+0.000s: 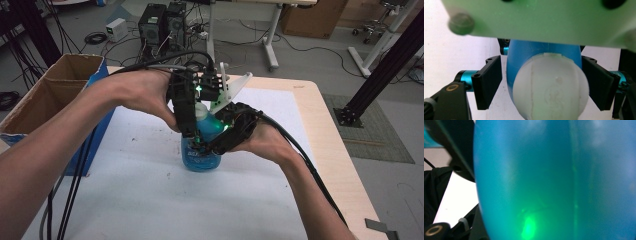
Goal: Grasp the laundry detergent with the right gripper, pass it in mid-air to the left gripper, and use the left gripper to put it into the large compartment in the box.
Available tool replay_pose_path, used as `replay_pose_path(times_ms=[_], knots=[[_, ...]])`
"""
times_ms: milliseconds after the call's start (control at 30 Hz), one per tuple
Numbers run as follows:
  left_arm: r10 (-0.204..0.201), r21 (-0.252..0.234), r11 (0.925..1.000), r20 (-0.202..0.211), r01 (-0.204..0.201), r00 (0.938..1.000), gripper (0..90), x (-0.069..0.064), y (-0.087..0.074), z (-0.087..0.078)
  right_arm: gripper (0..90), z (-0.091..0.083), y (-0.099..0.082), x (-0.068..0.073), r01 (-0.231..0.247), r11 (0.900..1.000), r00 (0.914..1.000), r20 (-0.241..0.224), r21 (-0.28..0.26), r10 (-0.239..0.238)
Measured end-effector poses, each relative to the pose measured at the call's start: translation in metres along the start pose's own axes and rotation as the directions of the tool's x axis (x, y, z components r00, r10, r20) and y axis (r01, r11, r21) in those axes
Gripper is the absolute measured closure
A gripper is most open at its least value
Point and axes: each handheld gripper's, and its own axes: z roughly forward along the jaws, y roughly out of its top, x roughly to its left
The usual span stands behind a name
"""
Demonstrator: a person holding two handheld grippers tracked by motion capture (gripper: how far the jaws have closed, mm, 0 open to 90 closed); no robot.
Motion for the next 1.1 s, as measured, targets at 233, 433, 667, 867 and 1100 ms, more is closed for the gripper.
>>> replay_pose_path(times_ms=[233, 433, 667, 867, 1100], knots=[[0.016, -0.005, 0.9999, 0.007, -0.016, 0.9999, 26.3, -0.0022, 0.0021, -0.0004, 44.8, -0.0010, 0.0007, 0.0015, 0.000, 1.0000, 1.0000, -0.005, 0.000, 0.000], [0.012, -0.010, 0.9999, 0.012, -0.012, 0.9999, 28.5, -0.0015, 0.0009, -0.0016, 44.8, -0.0006, 0.0005, 0.0011, 0.002, 1.0000, 1.0000, 0.000, 0.001, -0.002], [0.021, -0.014, 0.9997, 0.004, -0.021, 0.9998, 32.1, -0.0029, 0.0020, -0.0017, 44.8, 0.0001, 0.0003, 0.0011, -0.004, 1.0000, 0.9999, -0.012, -0.005, 0.004], [0.028, 0.000, 0.9996, -0.004, -0.028, 0.9996, 34.4, -0.0034, 0.0026, -0.0013, 44.8, 0.0006, 0.0004, 0.0022, -0.006, 1.0000, 0.9998, -0.020, -0.002, 0.006], [0.021, 0.003, 0.9998, -0.011, -0.021, 0.9997, 37.5, -0.0032, 0.0027, -0.0025, 44.7, 0.0008, 0.0006, 0.0018, -0.004, 1.0000, 0.9998, -0.022, -0.008, 0.004]])
